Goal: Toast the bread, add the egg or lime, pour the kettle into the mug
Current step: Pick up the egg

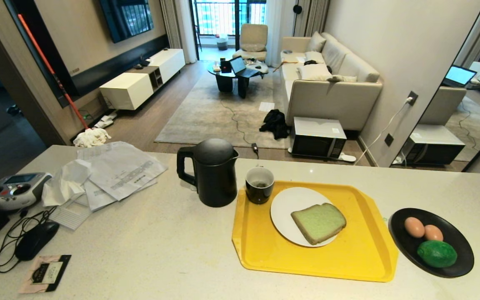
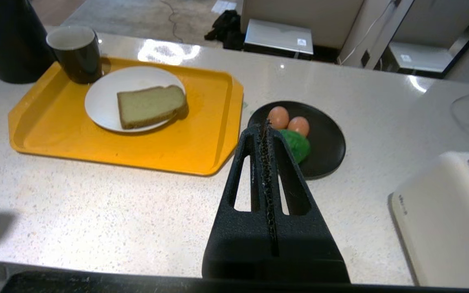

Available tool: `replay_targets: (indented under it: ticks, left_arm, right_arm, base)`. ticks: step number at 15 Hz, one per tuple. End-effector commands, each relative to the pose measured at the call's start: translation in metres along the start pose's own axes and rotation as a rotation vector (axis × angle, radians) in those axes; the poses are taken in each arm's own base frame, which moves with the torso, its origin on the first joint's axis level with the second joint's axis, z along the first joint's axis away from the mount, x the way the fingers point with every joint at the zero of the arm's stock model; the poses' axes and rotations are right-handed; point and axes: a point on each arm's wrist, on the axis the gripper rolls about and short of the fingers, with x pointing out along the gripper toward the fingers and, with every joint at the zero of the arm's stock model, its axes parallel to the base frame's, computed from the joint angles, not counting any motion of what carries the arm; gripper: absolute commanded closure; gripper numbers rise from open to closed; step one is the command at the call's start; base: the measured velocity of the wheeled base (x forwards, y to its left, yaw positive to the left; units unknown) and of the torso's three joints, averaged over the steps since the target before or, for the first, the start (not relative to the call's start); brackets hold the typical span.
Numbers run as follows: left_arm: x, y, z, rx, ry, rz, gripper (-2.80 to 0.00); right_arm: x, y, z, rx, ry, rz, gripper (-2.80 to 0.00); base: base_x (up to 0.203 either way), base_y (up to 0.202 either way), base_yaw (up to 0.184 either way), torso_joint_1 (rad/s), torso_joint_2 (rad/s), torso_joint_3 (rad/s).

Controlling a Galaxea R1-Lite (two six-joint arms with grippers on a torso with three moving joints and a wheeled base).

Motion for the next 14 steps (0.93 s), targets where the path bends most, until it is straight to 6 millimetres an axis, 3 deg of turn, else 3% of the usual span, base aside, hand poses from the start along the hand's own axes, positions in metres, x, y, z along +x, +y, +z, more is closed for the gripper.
replay_targets:
  ticks: [1, 5, 14]
  left_arm:
    - [0.0, 0.0, 0.0, 0.0, -0.001, 0.002, 0.0]
    - [0.0, 0.0, 0.0, 0.0, -0.001, 0.002, 0.0]
    - [0.0, 0.0, 0.0, 0.0, -0.001, 0.0, 0.0]
  right_arm:
    - [0.013, 0.002, -0.026, 0.002, 0.02, 0.007, 0.0]
    - [0.043, 0.006, -0.069, -0.028, 0.037, 0.016, 0.0]
    - [0.049, 0.007, -0.077, -0.001, -0.014, 0.064, 0.0]
  base:
    - [0.0, 0.0, 0.0, 0.0, 0.0, 0.0]
    - [0.0, 0.0, 0.0, 0.0, 0.0, 0.0]
    - [0.0, 0.0, 0.0, 0.0, 0.0, 0.0]
